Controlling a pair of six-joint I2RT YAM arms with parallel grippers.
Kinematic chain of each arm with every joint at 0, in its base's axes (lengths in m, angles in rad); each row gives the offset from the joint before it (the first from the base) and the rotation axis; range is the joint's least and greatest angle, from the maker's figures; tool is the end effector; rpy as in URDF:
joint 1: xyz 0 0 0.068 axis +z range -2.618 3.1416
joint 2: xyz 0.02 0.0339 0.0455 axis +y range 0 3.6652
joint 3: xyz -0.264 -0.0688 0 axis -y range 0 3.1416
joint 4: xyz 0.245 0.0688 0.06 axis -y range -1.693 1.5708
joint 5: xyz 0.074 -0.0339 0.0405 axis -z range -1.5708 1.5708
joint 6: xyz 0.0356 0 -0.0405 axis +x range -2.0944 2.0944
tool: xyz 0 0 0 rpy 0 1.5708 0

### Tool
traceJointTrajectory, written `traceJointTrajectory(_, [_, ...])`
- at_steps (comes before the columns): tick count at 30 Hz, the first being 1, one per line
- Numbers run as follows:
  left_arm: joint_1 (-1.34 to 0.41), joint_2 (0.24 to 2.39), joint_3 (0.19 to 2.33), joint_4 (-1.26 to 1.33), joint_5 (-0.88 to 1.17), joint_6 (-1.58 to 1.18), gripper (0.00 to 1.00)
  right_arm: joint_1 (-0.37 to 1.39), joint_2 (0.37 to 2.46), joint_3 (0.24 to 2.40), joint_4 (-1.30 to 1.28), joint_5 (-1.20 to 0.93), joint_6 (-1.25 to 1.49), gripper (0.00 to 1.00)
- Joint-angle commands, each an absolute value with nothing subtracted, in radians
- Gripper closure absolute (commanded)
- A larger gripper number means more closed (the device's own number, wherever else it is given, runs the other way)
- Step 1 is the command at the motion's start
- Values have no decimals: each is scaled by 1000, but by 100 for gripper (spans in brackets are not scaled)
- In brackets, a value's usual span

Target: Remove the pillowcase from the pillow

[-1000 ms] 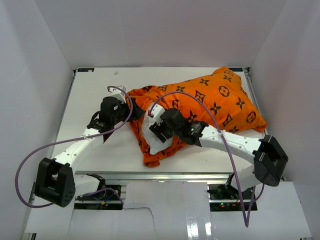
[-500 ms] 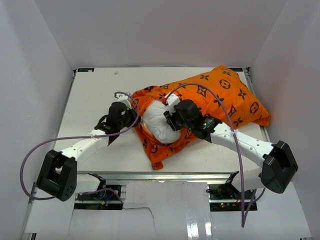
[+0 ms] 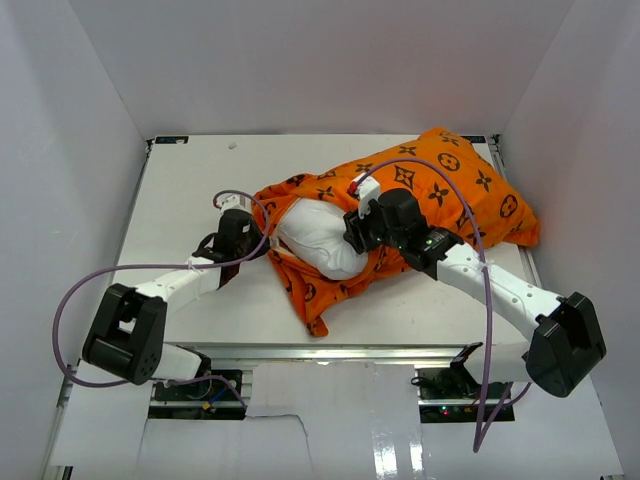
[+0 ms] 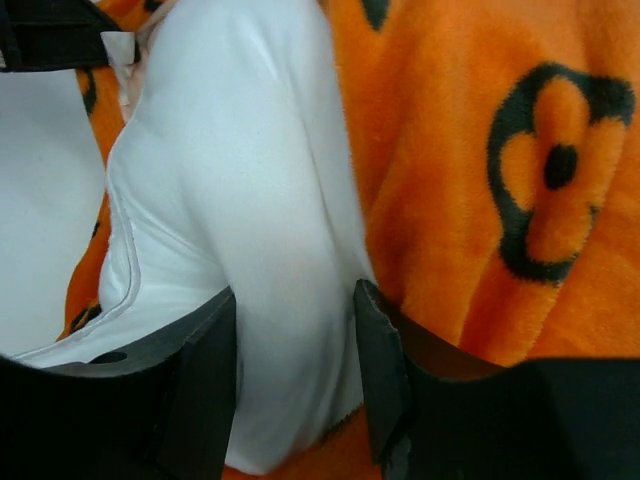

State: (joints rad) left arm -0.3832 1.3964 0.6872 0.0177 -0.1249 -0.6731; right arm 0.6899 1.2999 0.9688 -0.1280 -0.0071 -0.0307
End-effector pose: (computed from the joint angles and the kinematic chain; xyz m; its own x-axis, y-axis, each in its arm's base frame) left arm 0.2645 -0.1018 0.1898 -0.6382 -0.4096 -0.6518 -0.1482 0.8962 -0.4181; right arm 0.2303 0.1904 0.2964 -0.3220 -0.3055 -0.8961 -0.6515 0.7582 -0.0244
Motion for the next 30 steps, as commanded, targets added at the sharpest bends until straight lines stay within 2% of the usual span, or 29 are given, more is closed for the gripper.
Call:
traceJointTrajectory(1, [-341, 1339, 618, 70, -103, -666, 100, 754, 1249, 1043, -182, 92, -98, 47])
traceJointTrajectory(4, [-341, 1333, 621, 87, -48, -678, 100, 909, 1265, 1199, -241, 162, -123, 29])
traceJointTrajectory(7, [-339, 1333, 618, 98, -25, -683, 100, 1017, 1363, 1339, -273, 221, -169, 23])
traceJointTrajectory(11, [-339, 1328, 615, 100, -20, -684, 100, 1075, 1486, 1384, -253, 311, -238, 18])
traceJointTrajectory(18, [-316, 1345, 614, 97, -2, -721, 100, 1086, 1594, 1221, -42, 353, -327, 8])
traceJointTrajectory(21, [-285, 1332, 586, 115, 52, -753, 100, 1071, 1690, 1189, 24, 417, -345, 6])
traceJointTrajectory(26, [-267, 1264, 572, 83, 28, -764, 100, 1028, 1879, 1261, -29, 485, -316, 7])
traceJointTrajectory(28, [-265, 1237, 574, 72, 15, -764, 100, 1008, 1913, 1284, -34, 509, -273, 21])
traceJointTrajectory(29, [-264, 1215, 575, 63, 15, -764, 100, 1000, 1945, 1305, -73, 546, -252, 36])
traceJointTrajectory(30, [-262, 1207, 577, 60, -23, -767, 100, 979, 1956, 1349, -102, 549, -233, 60])
